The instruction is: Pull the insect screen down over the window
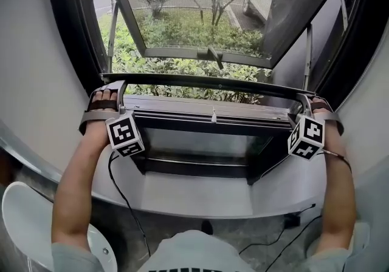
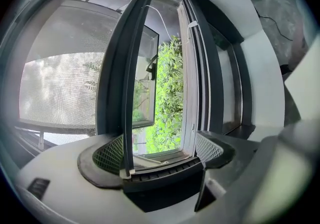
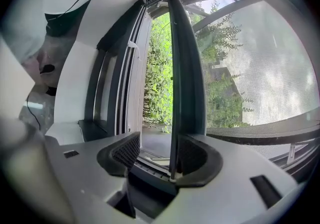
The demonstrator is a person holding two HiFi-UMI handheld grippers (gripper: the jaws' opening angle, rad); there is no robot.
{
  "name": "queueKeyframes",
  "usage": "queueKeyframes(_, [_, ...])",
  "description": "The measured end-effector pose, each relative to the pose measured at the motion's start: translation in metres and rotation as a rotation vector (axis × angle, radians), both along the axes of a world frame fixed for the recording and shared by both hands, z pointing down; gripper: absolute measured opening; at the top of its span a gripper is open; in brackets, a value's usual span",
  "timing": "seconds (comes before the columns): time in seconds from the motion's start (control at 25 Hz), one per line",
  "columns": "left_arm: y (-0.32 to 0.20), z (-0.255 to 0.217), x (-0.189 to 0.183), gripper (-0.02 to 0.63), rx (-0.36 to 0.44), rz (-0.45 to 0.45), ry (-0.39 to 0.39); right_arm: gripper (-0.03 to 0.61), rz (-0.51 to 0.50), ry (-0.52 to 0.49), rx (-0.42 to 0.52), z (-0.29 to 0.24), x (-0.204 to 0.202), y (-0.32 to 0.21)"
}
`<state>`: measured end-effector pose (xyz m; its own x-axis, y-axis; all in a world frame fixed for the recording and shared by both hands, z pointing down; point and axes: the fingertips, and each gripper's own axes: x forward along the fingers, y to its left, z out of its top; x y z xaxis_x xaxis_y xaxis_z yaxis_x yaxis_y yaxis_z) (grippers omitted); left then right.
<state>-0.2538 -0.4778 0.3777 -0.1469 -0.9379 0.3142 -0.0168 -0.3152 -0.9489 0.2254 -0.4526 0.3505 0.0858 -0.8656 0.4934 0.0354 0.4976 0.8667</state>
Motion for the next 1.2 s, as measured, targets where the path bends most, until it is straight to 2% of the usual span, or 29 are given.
queueKeyframes(1.2, [0.004,0.055,-0.001,0.465,-0.082,-0.012,-0.015,0.238,0.029,0.048,-0.031,0.056,0.001,0.005])
